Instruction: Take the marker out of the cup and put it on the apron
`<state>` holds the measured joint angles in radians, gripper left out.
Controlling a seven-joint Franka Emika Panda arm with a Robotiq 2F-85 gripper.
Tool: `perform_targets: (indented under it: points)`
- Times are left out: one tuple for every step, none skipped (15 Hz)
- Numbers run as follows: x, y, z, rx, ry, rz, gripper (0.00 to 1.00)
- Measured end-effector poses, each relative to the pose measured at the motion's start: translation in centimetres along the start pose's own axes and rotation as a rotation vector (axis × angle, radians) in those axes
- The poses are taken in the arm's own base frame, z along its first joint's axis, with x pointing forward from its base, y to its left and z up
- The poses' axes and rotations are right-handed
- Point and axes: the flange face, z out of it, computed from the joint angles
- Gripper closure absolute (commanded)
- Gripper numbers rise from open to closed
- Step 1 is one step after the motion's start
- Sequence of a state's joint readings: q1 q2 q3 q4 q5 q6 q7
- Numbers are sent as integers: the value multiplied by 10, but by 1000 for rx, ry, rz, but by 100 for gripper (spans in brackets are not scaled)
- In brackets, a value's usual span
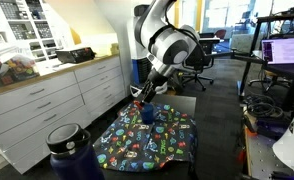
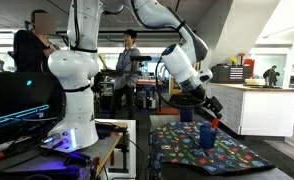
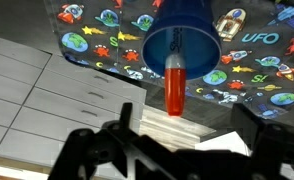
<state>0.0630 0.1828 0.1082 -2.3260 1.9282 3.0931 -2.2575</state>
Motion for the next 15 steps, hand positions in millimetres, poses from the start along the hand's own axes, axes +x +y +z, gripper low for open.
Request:
perform_targets:
  points:
    - [1,2,0,-2,0,-2,0]
    - [1,4,-1,-5,0,1,0]
    - [1,6,-1,-6,-1,6,0]
    - [1,7,-1,-7,-1,11,0]
    - [0,7,-1,-7,-3,15,0]
    - [-1,8,0,-8,-4,17,0]
    - [-1,8,0,-8,-6,19,0]
    - [-2,9,1,-7,-8,20,0]
    - [-3,9,2,-7,-10,21,0]
    - [-4,9,2,-6,-11,22,0]
    - [-4,8,2,-6,-12,24,0]
    - [-4,8,3,-5,-13,27,0]
    - [-4,8,3,-5,-13,32,0]
    - [-4,8,3,-4,-13,38,0]
    - [-5,8,4,-3,-13,43,0]
